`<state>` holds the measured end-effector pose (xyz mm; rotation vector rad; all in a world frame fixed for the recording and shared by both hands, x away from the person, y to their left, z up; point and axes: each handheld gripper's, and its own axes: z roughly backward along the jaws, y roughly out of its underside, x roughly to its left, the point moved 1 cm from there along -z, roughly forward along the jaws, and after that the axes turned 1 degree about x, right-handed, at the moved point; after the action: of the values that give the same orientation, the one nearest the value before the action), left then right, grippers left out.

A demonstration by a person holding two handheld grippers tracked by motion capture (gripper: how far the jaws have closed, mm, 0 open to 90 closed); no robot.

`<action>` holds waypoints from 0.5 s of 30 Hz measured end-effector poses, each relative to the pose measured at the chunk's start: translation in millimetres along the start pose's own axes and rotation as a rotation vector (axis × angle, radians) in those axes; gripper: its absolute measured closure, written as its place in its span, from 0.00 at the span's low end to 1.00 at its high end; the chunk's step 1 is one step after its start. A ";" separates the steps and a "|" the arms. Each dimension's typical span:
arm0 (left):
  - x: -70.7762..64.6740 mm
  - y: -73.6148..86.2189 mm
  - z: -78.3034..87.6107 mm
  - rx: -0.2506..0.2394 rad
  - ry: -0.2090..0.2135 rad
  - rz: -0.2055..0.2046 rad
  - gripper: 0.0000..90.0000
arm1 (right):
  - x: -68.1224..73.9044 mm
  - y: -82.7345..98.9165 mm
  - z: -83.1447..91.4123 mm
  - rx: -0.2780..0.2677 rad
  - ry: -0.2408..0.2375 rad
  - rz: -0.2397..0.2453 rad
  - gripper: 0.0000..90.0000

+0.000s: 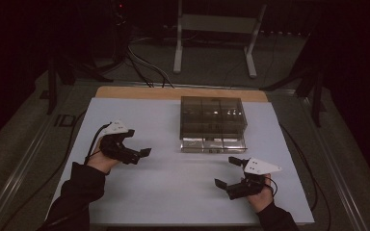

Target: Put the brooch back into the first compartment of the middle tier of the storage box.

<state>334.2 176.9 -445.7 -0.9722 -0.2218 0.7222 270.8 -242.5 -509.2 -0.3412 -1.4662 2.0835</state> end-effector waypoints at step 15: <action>8.5 59.9 6.5 -0.004 -0.033 0.086 0.00 | -1.0 -0.2 -0.5 0.001 0.001 -0.002 0.00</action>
<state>310.0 208.0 -492.0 -0.9781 -0.2115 0.8175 271.9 -242.6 -509.4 -0.3405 -1.4635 2.0822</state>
